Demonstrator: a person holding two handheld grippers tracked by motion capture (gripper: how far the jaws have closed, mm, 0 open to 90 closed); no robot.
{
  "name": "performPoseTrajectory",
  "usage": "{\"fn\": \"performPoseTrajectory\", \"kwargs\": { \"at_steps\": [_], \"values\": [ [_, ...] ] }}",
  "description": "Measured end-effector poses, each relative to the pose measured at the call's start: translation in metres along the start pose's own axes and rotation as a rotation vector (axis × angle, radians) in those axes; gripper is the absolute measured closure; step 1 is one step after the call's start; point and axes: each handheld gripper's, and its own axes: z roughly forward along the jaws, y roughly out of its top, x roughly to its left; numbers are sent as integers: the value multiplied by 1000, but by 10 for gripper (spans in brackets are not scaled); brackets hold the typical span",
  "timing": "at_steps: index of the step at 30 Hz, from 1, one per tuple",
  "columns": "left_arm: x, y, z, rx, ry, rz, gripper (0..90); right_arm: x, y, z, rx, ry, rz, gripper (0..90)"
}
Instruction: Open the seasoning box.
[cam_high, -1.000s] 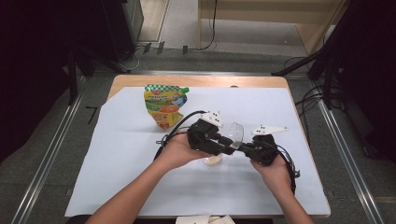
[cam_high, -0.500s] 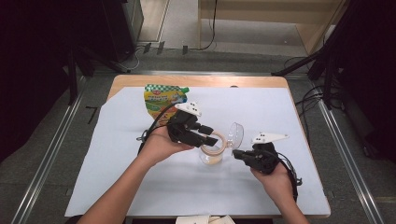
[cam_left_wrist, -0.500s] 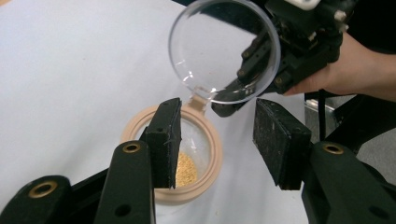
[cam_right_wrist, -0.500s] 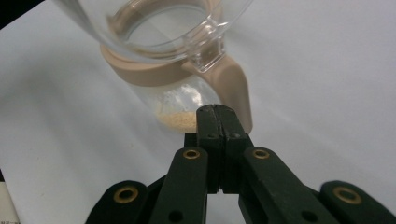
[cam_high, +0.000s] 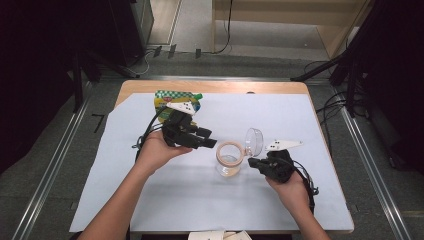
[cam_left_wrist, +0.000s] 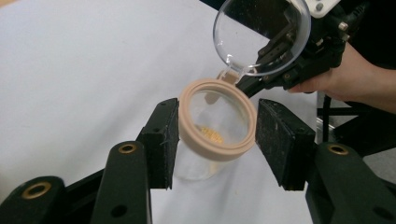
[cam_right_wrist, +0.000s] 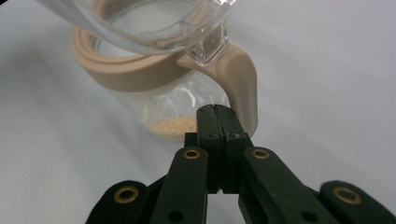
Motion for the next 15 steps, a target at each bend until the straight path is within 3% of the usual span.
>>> {"fn": "performPoseTrajectory", "kwargs": {
  "at_steps": [3, 9, 12, 15],
  "values": [
    [4, -3, -7, -7, 25, 16, 486, -5, 2, 1, -11, -4, 8, 900],
    [14, -10, -25, -33, 57, -1, 462, -9, 2, 0, -12, -14, 19, 895],
    [21, -15, -37, -53, 72, -20, 453, -2, -1, -10, -12, 0, 24, 880],
    [27, -20, -46, -59, 93, -39, 433, 8, -1, -21, -37, 18, 0, 834]
  ]
}}
